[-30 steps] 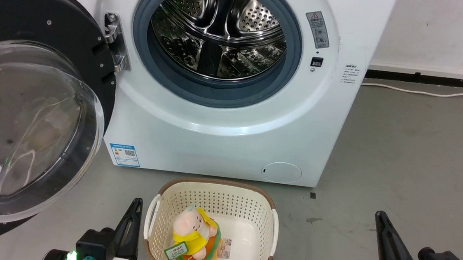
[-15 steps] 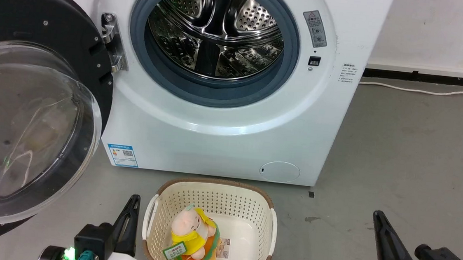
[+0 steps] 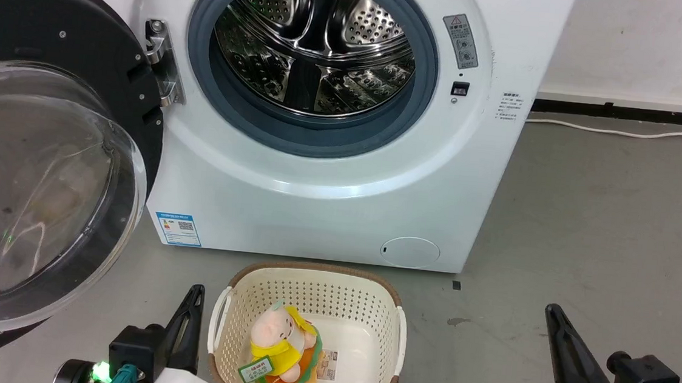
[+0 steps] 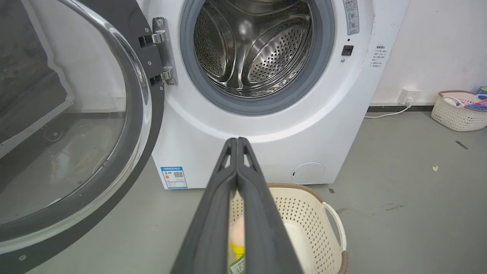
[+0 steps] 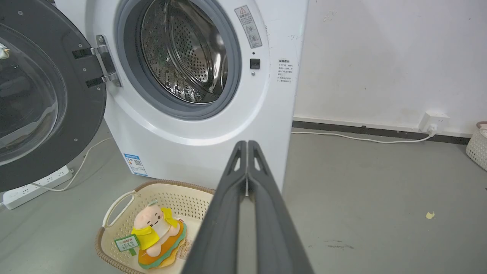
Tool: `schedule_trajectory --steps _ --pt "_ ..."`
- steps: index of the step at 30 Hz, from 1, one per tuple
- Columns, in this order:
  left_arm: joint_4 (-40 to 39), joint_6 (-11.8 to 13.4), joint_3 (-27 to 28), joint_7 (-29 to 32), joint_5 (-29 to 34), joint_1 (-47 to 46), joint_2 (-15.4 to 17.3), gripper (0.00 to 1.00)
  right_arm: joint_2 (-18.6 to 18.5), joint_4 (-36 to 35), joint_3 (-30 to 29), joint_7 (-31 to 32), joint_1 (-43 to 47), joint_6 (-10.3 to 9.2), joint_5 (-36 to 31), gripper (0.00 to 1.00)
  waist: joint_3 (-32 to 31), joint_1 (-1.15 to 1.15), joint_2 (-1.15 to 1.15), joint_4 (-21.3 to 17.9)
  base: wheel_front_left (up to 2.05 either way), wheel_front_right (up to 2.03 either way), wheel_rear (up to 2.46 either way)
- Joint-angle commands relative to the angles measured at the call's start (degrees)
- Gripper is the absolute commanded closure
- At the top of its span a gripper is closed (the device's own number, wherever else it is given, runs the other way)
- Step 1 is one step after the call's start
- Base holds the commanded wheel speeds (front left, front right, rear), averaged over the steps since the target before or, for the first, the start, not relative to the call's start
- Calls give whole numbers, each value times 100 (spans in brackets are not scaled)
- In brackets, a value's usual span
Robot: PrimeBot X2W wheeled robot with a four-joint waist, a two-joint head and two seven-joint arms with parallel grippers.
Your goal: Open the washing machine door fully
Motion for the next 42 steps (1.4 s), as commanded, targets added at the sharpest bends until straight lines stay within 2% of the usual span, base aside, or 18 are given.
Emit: schedule_trajectory --steps 1,42 --pt "-48 38 31 36 51 -79 -2 100 14 -29 -1 34 -78 3 -47 100 1 0 0 -5 0 0 0" --pt "-271 85 185 503 220 -175 -10 100 22 -126 2 505 -220 5 -309 100 24 0 0 -102 0 0 0"
